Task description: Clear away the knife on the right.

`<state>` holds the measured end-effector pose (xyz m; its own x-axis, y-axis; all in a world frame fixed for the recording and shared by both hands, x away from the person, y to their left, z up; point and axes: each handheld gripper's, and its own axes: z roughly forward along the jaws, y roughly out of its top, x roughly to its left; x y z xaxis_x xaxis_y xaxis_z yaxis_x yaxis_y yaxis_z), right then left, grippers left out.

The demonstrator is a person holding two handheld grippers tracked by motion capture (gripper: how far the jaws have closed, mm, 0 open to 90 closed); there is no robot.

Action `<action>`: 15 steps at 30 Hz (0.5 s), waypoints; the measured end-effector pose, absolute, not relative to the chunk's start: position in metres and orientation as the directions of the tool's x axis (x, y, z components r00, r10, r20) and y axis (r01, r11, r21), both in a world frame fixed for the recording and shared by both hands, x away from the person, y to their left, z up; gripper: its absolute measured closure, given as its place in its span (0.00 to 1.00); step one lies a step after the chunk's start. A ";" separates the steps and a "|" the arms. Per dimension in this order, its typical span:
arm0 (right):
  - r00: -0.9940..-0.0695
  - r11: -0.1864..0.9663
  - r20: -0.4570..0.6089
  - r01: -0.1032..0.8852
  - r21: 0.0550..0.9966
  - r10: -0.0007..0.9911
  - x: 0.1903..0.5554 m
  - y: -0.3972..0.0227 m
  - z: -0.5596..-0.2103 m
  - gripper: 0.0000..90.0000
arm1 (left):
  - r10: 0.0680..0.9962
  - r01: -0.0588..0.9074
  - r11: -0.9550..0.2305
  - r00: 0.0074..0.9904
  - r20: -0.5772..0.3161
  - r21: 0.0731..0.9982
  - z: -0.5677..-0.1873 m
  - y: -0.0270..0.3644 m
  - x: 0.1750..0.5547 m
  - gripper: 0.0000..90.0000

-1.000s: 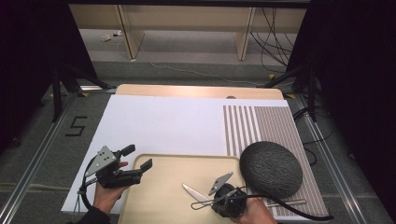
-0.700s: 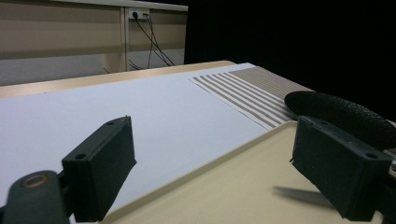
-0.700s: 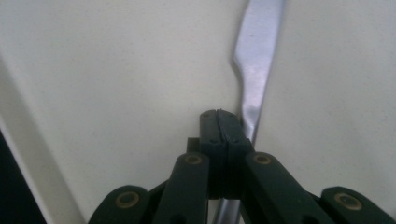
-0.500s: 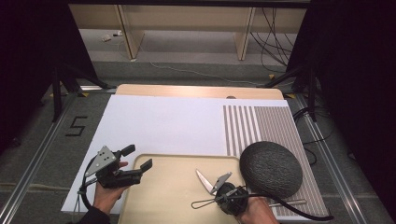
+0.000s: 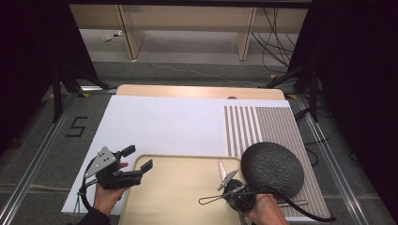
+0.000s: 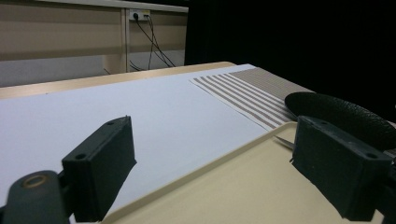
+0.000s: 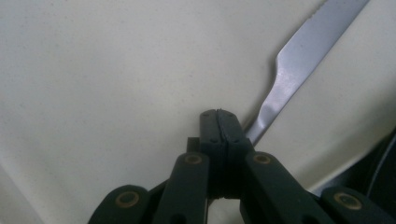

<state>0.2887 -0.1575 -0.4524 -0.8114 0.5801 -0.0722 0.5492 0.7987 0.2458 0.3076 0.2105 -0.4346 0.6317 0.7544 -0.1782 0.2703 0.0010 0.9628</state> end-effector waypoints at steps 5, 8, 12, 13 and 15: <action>-0.805 0.794 -0.073 0.559 0.239 0.589 0.289 -0.165 -0.451 1.00 | 0.755 0.271 0.002 0.631 -0.179 0.963 -0.435 0.211 0.308 0.14; -0.801 0.788 -0.069 0.565 0.243 0.595 0.287 -0.167 -0.450 1.00 | 0.753 0.268 0.003 0.633 -0.179 0.963 -0.435 0.211 0.308 0.14; -0.792 0.778 -0.055 0.579 0.244 0.607 0.283 -0.171 -0.450 1.00 | 0.748 0.262 0.007 0.639 -0.179 0.965 -0.435 0.211 0.308 0.14; -0.796 0.782 -0.060 0.573 0.248 0.602 0.283 -0.172 -0.450 1.00 | 0.751 0.264 0.005 0.636 -0.178 0.965 -0.435 0.211 0.308 0.14; -0.790 0.775 -0.057 0.581 0.250 0.611 0.282 -0.173 -0.450 1.00 | 0.752 0.267 0.002 0.635 -0.177 0.964 -0.435 0.211 0.308 0.14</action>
